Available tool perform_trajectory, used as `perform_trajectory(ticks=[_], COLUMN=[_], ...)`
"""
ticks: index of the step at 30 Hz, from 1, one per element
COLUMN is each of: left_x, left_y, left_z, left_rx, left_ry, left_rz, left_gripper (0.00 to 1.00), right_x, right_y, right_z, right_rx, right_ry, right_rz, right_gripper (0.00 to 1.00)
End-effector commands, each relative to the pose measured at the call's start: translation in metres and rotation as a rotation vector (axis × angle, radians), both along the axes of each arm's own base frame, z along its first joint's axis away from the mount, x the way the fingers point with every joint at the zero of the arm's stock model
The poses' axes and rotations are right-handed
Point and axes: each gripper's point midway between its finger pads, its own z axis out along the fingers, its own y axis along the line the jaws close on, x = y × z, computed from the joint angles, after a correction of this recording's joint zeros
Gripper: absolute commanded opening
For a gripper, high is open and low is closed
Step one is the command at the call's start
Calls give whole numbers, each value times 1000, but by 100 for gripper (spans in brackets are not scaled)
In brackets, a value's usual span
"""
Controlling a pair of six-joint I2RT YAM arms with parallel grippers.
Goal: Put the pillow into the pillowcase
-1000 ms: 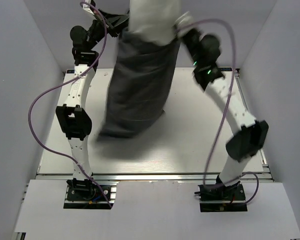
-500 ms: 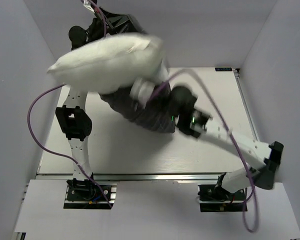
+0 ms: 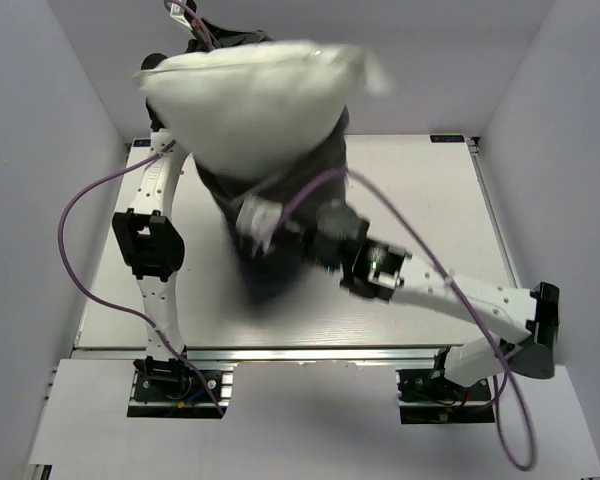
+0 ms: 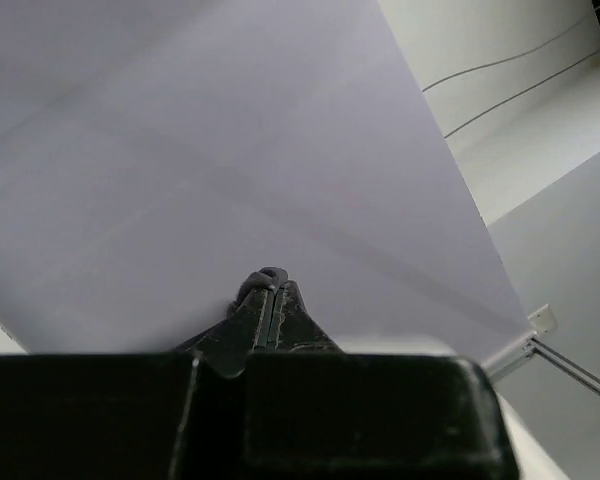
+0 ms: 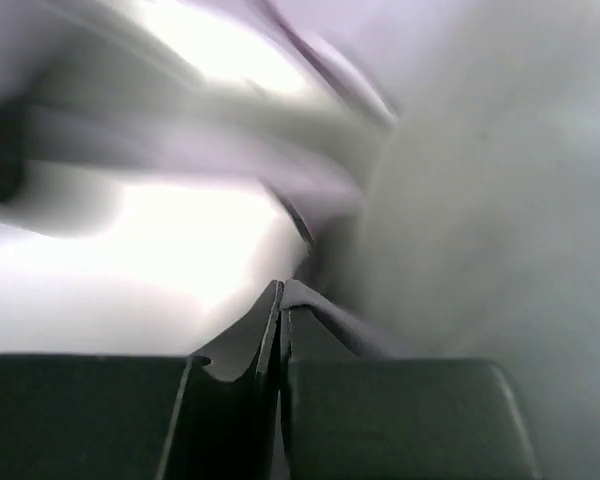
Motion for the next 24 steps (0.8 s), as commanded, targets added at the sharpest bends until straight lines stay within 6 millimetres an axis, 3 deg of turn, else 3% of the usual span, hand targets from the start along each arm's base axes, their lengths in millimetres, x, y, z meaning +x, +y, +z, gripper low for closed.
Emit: perform_trajectory(ticks=[1,2,3,4,5,6,7,8,9,11,12,13,14,15,16,17,18,21,22,23,24], left_x=[-33,-33,-34,-35,-36,-35,-36,-37,-37,-36,-37,-36,-36,-36,-36,-37,-37,-38,-38,-38,-38], left_y=[10,10,10,11,11,11,12,11,11,10,9,9,9,9,9,9,9,9,9,9,9], left_z=[53,53,54,56,56,57,58,60,60,60,61,60,61,60,60,60,59,60,59,59,60], left_rx=[-71,-72,-73,-74,-74,-78,-82,-85,-86,-90,-89,-89,-91,-89,-88,-89,-87,-89,-87,-87,-88], left_ry=[-118,-118,-120,-123,-128,-127,-130,-133,-133,-129,-133,-130,-132,-131,-131,-134,-131,-131,-130,-130,-130], left_rz=[45,44,45,44,43,47,48,49,48,49,46,44,43,42,41,41,41,42,40,40,39], left_gripper=[0,0,0,0,0,0,0,0,0,0,0,0,0,0,0,0,0,0,0,0,0], right_x=[-64,-34,14,84,120,159,194,207,210,182,123,94,48,-17,-63,-72,-67,24,97,127,172], right_y=[-44,-62,-67,-123,-153,-177,-234,-248,-253,-200,-189,-106,-81,-86,-38,-36,-35,-71,-117,-144,-202], right_z=[140,157,148,154,160,181,191,201,218,217,245,189,178,189,140,134,127,129,141,152,161], right_rx=[301,314,289,314,334,378,469,515,535,499,515,442,375,397,319,307,293,313,330,355,399], right_ry=[-319,-331,-293,-264,-257,-263,-207,-171,-147,-80,-126,-69,-174,-263,-209,-177,-143,-150,-171,-178,-172], right_rz=[91,21,-58,-236,-344,-432,-528,-547,-549,-371,-285,-122,-11,91,225,222,197,-43,-225,-314,-461], right_gripper=[0,0,0,0,0,0,0,0,0,0,0,0,0,0,0,0,0,0,0,0,0])
